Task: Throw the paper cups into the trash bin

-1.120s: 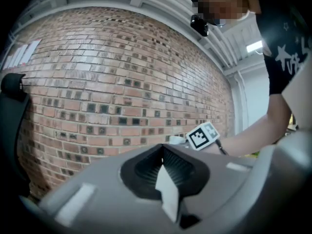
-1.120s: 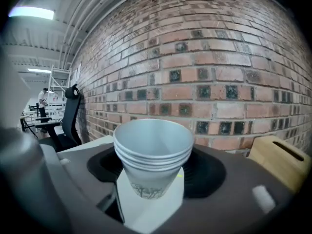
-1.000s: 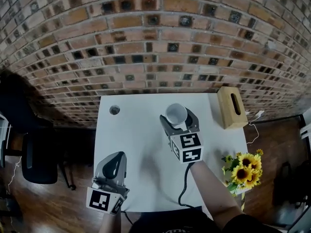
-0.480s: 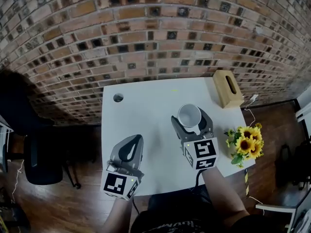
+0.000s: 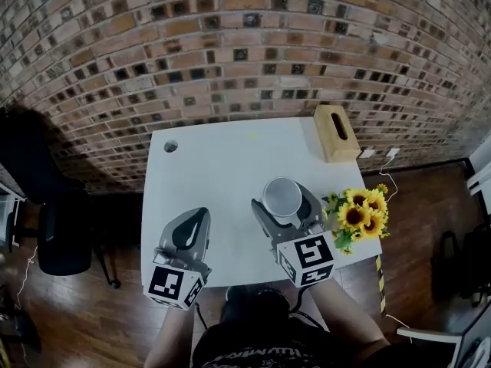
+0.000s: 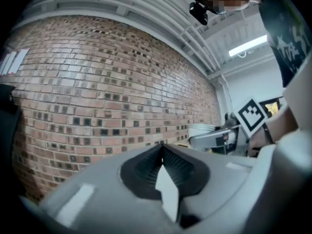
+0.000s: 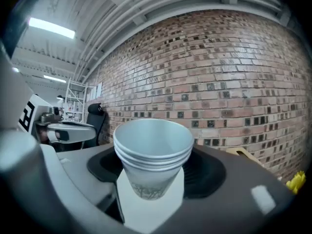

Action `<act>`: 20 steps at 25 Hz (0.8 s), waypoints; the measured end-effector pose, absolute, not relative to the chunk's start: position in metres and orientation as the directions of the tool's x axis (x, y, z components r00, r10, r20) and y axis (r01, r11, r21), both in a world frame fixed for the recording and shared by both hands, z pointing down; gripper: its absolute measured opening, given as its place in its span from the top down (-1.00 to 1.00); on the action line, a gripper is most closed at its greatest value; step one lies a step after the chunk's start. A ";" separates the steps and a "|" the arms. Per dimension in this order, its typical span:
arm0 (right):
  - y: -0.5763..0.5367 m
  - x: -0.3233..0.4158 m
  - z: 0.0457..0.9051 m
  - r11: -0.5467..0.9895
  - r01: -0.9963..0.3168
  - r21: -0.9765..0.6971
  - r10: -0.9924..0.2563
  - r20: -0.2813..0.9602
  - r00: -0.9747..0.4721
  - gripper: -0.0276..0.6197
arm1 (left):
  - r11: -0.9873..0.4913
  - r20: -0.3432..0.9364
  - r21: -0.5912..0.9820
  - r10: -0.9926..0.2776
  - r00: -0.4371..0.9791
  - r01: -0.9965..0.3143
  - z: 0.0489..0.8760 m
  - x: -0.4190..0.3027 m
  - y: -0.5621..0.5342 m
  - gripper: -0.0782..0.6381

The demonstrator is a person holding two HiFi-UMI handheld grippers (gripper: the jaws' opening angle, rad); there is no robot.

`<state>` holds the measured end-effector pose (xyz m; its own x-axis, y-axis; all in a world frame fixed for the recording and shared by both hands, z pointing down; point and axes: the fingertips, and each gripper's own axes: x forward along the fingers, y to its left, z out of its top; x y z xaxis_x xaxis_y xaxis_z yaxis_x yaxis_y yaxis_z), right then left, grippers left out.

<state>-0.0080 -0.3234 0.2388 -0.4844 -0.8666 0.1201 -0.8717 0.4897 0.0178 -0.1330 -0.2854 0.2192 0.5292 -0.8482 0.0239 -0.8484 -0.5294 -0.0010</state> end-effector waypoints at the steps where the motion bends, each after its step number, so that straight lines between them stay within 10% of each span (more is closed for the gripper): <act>1: -0.311 -0.006 0.238 0.514 -0.858 0.015 -0.853 0.119 -0.509 -0.16 | -0.522 0.022 -0.006 -0.853 0.522 -0.853 0.219 -0.126 -0.279 0.77; 20: -0.126 0.072 0.244 0.712 -0.701 0.046 -0.701 0.115 -0.704 -0.16 | -0.447 0.049 -0.087 -0.894 0.445 -0.890 0.219 -0.022 -0.145 0.77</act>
<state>0.0724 -0.1261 0.2445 -0.7044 -0.7005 0.1145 -0.7007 0.7120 0.0457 -0.0217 -0.1453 0.2190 0.4448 -0.8943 0.0490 -0.8900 -0.4475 -0.0871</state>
